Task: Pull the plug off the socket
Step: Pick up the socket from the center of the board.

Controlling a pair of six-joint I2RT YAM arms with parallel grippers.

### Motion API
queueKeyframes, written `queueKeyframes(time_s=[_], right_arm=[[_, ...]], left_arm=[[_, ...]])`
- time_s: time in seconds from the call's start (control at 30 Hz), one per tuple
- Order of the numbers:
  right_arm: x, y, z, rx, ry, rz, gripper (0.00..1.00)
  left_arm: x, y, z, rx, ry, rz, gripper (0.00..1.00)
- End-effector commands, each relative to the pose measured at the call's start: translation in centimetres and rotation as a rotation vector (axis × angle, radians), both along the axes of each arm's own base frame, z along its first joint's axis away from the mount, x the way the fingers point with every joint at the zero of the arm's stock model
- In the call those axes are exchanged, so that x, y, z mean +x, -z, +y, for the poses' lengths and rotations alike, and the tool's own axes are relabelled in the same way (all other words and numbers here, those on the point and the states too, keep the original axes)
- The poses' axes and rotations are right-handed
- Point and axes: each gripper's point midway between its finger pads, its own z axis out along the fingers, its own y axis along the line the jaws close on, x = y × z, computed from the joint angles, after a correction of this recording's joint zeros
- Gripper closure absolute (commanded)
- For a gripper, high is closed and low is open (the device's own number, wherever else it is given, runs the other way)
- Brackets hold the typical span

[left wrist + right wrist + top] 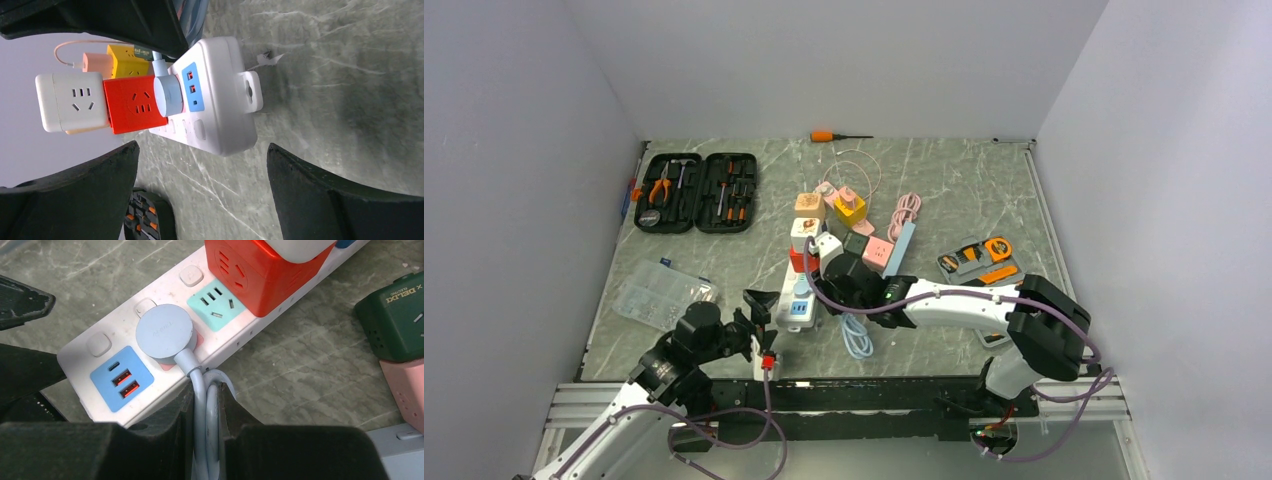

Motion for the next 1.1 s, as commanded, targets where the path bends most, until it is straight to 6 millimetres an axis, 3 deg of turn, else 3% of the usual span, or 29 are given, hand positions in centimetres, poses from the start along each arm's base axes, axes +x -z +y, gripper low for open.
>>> queueKeyframes(time_s=[0.0,0.2,0.4,0.43,0.5,0.63,0.7,0.77,0.83,0.93,1.0,1.07], right_arm=[[0.6,-10.2,3.8,0.337,-0.031,-0.067,1.00],[0.4,-11.1,4.1,0.397,-0.041,-0.041,1.00],[-0.1,-10.7,4.2,0.430,-0.061,-0.004,1.00],[-0.2,-10.6,4.1,0.430,-0.063,-0.003,1.00],[-0.3,-10.4,3.9,0.421,-0.064,-0.005,1.00],[-0.7,-9.2,3.1,0.394,-0.067,0.003,1.00],[-0.8,-8.4,2.6,0.376,-0.065,0.003,1.00],[-0.9,-7.4,1.9,0.353,-0.050,-0.002,0.98],[-0.6,-6.3,1.2,0.310,-0.032,-0.013,0.90],[0.2,-4.8,0.1,0.228,-0.001,-0.046,0.53],[1.0,-4.2,-0.7,0.172,0.031,-0.078,0.34],[1.7,-4.0,-1.7,0.120,0.061,-0.119,0.27]], left_arm=[[0.7,-2.0,-1.3,-0.068,0.039,-0.095,0.01],[1.4,-2.1,-2.4,-0.092,0.047,-0.085,0.01],[3.3,-3.3,-3.3,-0.141,0.022,-0.240,0.01],[3.7,-3.7,-3.2,-0.149,0.000,-0.248,0.05],[4.6,-4.6,-3.1,-0.161,-0.046,-0.257,0.18],[5.6,-6.5,-2.9,-0.201,-0.100,-0.301,0.69],[5.5,-7.1,-2.9,-0.216,-0.098,-0.323,0.82],[5.3,-7.7,-3.0,-0.226,-0.090,-0.332,0.86],[5.1,-8.0,-3.0,-0.228,-0.087,-0.331,0.87],[4.8,-8.3,-3.1,-0.221,-0.077,-0.332,0.89],[4.7,-8.5,-3.1,-0.210,-0.064,-0.343,0.91],[4.5,-8.6,-3.2,-0.194,-0.048,-0.347,0.92]])
